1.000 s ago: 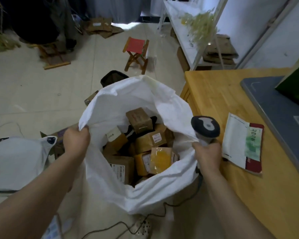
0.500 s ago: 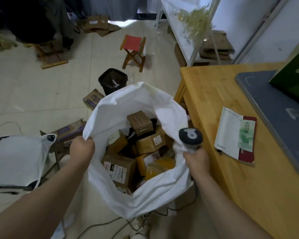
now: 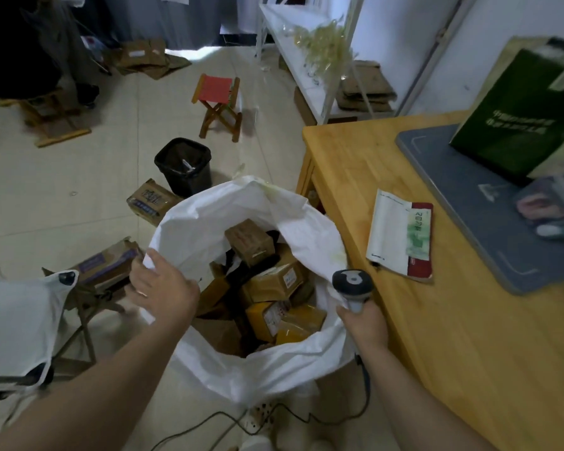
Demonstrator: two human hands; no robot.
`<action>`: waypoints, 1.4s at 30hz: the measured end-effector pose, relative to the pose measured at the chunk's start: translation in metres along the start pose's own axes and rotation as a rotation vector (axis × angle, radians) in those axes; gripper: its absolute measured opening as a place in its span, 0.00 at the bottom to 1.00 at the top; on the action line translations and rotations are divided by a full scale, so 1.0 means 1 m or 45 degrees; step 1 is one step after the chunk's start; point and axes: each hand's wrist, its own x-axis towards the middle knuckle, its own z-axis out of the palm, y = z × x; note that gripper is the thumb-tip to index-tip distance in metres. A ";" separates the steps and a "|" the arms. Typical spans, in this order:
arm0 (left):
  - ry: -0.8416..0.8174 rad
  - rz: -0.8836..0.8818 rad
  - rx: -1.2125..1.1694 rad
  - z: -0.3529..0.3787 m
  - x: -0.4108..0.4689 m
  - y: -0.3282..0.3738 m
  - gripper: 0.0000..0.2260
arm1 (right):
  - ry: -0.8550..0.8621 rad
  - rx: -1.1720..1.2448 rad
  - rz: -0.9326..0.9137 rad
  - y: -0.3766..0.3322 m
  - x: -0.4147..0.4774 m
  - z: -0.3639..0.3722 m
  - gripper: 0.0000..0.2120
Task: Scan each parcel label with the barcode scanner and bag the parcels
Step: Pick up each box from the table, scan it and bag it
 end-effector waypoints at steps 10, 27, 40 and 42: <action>-0.361 0.843 0.200 0.027 -0.109 0.103 0.33 | -0.206 0.532 0.212 -0.001 -0.061 -0.092 0.10; -0.544 1.891 0.172 0.084 -0.483 0.235 0.30 | 0.186 1.958 0.226 0.236 -0.157 -0.385 0.08; -1.259 2.516 0.502 0.158 -0.737 0.224 0.41 | 0.728 2.036 0.512 0.421 -0.249 -0.446 0.14; -1.274 2.566 0.717 0.169 -0.762 0.218 0.49 | 0.789 2.048 0.572 0.436 -0.260 -0.439 0.13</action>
